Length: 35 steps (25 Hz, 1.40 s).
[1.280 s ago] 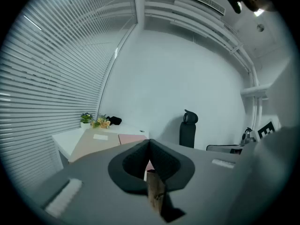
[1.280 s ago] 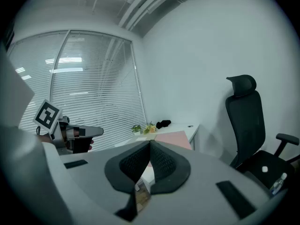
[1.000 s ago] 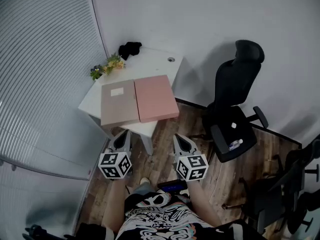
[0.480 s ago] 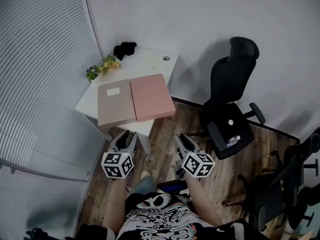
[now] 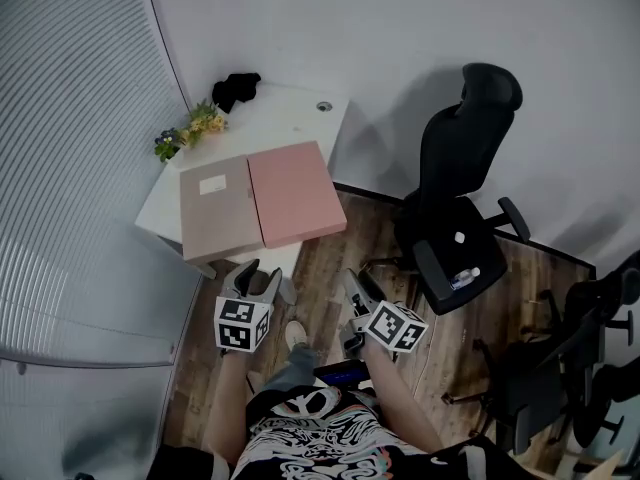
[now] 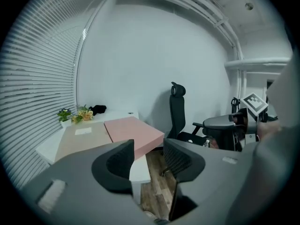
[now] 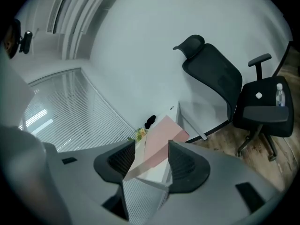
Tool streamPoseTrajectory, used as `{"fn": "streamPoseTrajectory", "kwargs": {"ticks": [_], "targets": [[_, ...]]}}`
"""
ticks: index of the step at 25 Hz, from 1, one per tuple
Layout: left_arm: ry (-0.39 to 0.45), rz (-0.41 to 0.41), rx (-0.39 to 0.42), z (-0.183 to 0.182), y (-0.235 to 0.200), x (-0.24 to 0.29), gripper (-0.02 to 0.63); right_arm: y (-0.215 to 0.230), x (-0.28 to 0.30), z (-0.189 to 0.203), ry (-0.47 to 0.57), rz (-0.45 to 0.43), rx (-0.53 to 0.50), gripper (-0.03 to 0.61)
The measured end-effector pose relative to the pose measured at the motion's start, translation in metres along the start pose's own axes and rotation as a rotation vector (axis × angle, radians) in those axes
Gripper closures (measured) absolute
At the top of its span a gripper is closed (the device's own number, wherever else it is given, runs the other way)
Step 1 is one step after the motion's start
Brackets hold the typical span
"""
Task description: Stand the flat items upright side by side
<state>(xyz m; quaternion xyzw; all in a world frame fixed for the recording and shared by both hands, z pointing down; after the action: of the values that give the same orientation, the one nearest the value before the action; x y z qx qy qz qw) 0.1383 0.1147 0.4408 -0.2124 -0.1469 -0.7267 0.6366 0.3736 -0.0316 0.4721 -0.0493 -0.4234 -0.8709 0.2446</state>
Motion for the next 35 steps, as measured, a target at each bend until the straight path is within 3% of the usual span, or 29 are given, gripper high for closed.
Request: {"fn": "streamPoseTrajectory", "kwargs": {"ticks": [4, 15, 26, 35], "targets": [[-0.061, 0.036, 0.037, -0.005, -0.014, 0.039, 0.419, 0.014, 0.028, -0.006, -0.012, 0.022, 0.054, 0.351], [-0.275, 0.176, 0.235, -0.004, -0.039, 0.140, 0.414, 0.063, 0.100, -0.011, -0.044, 0.099, 0.266, 0.305], [-0.357, 0.242, 0.418, -0.005, -0.049, 0.184, 0.363, 0.097, 0.160, -0.003, -0.086, 0.071, 0.442, 0.266], [-0.390, 0.275, 0.487, -0.003, -0.055, 0.197, 0.345, 0.120, 0.191, 0.008, -0.026, 0.034, 0.587, 0.213]]}}
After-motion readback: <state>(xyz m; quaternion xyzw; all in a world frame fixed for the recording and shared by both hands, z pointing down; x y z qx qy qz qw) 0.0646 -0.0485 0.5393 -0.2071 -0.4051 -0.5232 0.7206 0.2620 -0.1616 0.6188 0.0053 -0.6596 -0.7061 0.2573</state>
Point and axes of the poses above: the fingertips, and each gripper's own axes: x forward along the fingers, y to its right, z out of its underside, the point moved 10 cm from there along -x, backward along the fingers, and after that the axes turned 4 degrees about -y, right-handed, at the moved point
